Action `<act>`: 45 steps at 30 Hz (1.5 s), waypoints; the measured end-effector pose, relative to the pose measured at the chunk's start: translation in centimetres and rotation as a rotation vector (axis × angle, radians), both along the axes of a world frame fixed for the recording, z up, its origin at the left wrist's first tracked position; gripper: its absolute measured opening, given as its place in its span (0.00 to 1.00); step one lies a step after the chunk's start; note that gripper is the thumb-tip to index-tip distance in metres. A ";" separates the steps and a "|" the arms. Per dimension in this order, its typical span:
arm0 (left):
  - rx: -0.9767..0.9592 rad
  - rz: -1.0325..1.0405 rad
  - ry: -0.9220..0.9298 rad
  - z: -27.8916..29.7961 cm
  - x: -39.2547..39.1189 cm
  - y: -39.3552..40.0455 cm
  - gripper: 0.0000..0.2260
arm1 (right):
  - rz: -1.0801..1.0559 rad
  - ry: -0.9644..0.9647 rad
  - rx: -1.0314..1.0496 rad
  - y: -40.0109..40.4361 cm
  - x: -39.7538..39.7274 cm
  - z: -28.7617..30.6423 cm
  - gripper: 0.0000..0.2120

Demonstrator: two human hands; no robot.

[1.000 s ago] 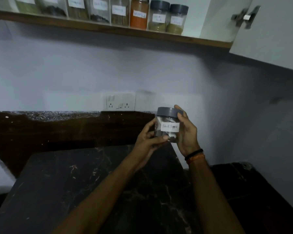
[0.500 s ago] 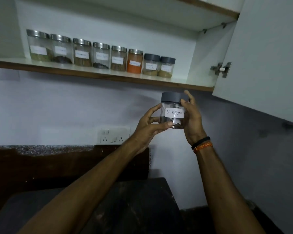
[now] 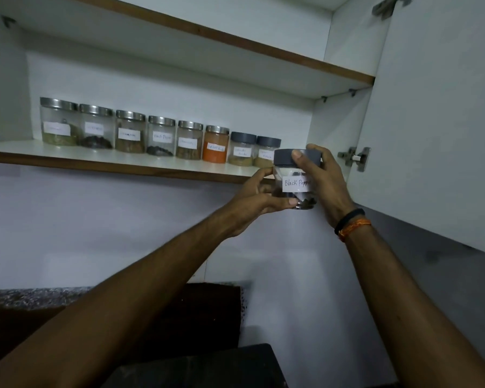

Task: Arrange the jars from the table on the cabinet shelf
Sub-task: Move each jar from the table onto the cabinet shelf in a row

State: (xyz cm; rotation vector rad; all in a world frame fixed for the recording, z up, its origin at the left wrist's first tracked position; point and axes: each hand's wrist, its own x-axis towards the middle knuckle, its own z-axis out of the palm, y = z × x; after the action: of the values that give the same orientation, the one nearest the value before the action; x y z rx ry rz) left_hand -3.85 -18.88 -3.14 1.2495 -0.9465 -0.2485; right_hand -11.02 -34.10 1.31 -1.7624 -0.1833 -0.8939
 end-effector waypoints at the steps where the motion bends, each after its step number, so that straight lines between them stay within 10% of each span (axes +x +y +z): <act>1: 0.026 -0.005 -0.021 0.6 0.3 0.0 0.31 | -0.006 -0.010 0.008 -0.2 0.2 0.4 0.29; 10: 0.329 0.159 -0.393 6.6 3.5 -0.1 0.40 | -0.067 -0.094 -0.001 -2.8 2.3 4.1 0.29; 16: 0.926 0.406 -0.993 7.7 8.0 0.0 0.41 | -0.161 -0.071 0.013 -5.9 5.4 4.9 0.31; 23: 1.194 0.392 -1.019 7.0 11.9 -1.0 0.33 | -0.231 -0.054 0.043 -8.6 9.4 3.1 0.28; 45: 1.120 0.386 -1.044 7.0 13.5 -2.4 0.33 | -0.393 0.167 -0.200 -15.0 22.1 5.4 0.20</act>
State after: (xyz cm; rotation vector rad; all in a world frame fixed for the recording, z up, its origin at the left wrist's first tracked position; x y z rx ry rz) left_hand 9.70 -21.29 3.87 2.6949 -1.4633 0.2846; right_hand 11.10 -49.11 6.67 -2.0919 0.1963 -1.0267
